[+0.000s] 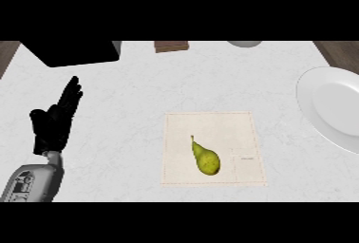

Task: Pick the tomato from the placemat and place it in the plate

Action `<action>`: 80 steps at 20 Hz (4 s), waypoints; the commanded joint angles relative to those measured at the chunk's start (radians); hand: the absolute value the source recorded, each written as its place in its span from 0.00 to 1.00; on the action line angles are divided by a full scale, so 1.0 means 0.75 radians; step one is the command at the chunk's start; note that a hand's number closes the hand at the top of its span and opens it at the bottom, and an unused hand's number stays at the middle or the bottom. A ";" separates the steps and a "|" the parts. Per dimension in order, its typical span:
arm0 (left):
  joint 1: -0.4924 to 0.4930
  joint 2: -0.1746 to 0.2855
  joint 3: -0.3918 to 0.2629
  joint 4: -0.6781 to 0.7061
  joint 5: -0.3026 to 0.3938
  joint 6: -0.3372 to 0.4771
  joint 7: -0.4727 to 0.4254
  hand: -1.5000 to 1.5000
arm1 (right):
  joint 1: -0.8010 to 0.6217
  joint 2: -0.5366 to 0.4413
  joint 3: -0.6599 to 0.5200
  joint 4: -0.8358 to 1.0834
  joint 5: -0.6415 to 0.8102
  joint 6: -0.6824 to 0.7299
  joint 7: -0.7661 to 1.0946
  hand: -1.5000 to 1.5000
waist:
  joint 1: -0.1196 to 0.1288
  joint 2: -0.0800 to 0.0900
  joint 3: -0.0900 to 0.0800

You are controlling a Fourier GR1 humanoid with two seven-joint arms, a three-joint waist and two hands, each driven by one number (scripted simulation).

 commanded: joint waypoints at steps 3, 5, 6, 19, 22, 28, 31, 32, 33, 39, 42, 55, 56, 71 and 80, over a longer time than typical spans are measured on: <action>0.032 0.001 -0.003 -0.021 0.006 -0.013 -0.017 0.50 | 0.024 -0.204 -0.350 0.205 -0.270 -0.029 -0.455 1.00 | 0.035 0.003 0.004; -0.001 0.016 0.005 -0.024 0.018 -0.031 -0.009 0.50 | 0.036 -0.279 -0.413 0.290 -0.322 0.014 -0.628 1.00 | 0.064 0.013 0.001; 0.010 0.003 -0.020 -0.042 0.003 -0.027 -0.002 0.50 | 0.044 -0.296 -0.445 0.336 -0.361 0.049 -0.709 1.00 | 0.078 0.010 0.001; -0.087 -0.052 -0.102 -0.033 -0.023 -0.056 0.027 0.50 | -0.101 -0.422 -0.314 0.823 -0.364 0.256 -1.002 1.00 | 0.223 0.032 -0.009; -0.062 -0.061 -0.112 -0.039 -0.013 -0.077 0.012 0.50 | -0.141 -0.321 -0.231 0.826 -0.325 0.188 -1.043 1.00 | 0.222 0.029 -0.010; -0.116 -0.074 -0.096 0.055 -0.040 -0.059 -0.012 0.50 | -0.288 -0.212 -0.055 0.870 -0.137 -0.081 -0.957 1.00 | 0.208 0.030 -0.013; -0.097 -0.076 -0.101 0.027 -0.043 -0.062 -0.023 0.50 | -0.327 -0.174 -0.015 0.979 -0.056 -0.206 -0.970 1.00 | 0.220 0.033 -0.011; -0.092 -0.083 -0.106 0.042 -0.063 -0.050 -0.046 0.50 | -0.370 -0.157 0.014 0.993 -0.017 -0.226 -0.909 1.00 | 0.213 0.030 -0.013; -0.122 -0.054 -0.074 0.020 -0.039 -0.069 0.009 0.50 | -0.458 -0.189 0.008 1.072 -0.035 -0.052 -0.829 1.00 | 0.214 0.028 -0.013; -0.037 -0.033 -0.077 -0.044 -0.029 -0.109 -0.009 0.50 | -0.462 -0.056 0.001 1.232 -0.031 -0.056 -0.871 0.00 | 0.209 0.027 -0.013; -0.054 -0.067 -0.078 0.019 -0.047 -0.085 -0.038 0.50 | -0.497 0.002 0.009 1.280 -0.009 -0.116 -0.866 0.00 | 0.208 0.030 -0.012; -0.086 -0.063 -0.066 -0.022 -0.050 -0.074 0.024 0.50 | -0.527 -0.266 -0.356 1.444 -0.415 0.407 -0.835 0.00 | 0.194 0.032 -0.006; -0.088 -0.078 -0.072 -0.014 -0.052 -0.069 0.012 0.50 | -0.600 -0.309 -0.383 1.439 -0.447 0.454 -0.757 0.00 | 0.197 0.030 -0.009; -0.099 -0.093 -0.065 0.033 -0.050 -0.071 -0.024 0.50 | -0.381 -0.451 -0.451 1.391 -0.531 0.597 -0.710 0.00 | 0.168 0.046 0.007; -0.100 -0.083 -0.049 -0.016 -0.038 -0.067 0.006 0.50 | -0.333 -0.453 -0.484 1.352 -0.579 0.597 -0.669 0.00 | 0.182 0.037 0.015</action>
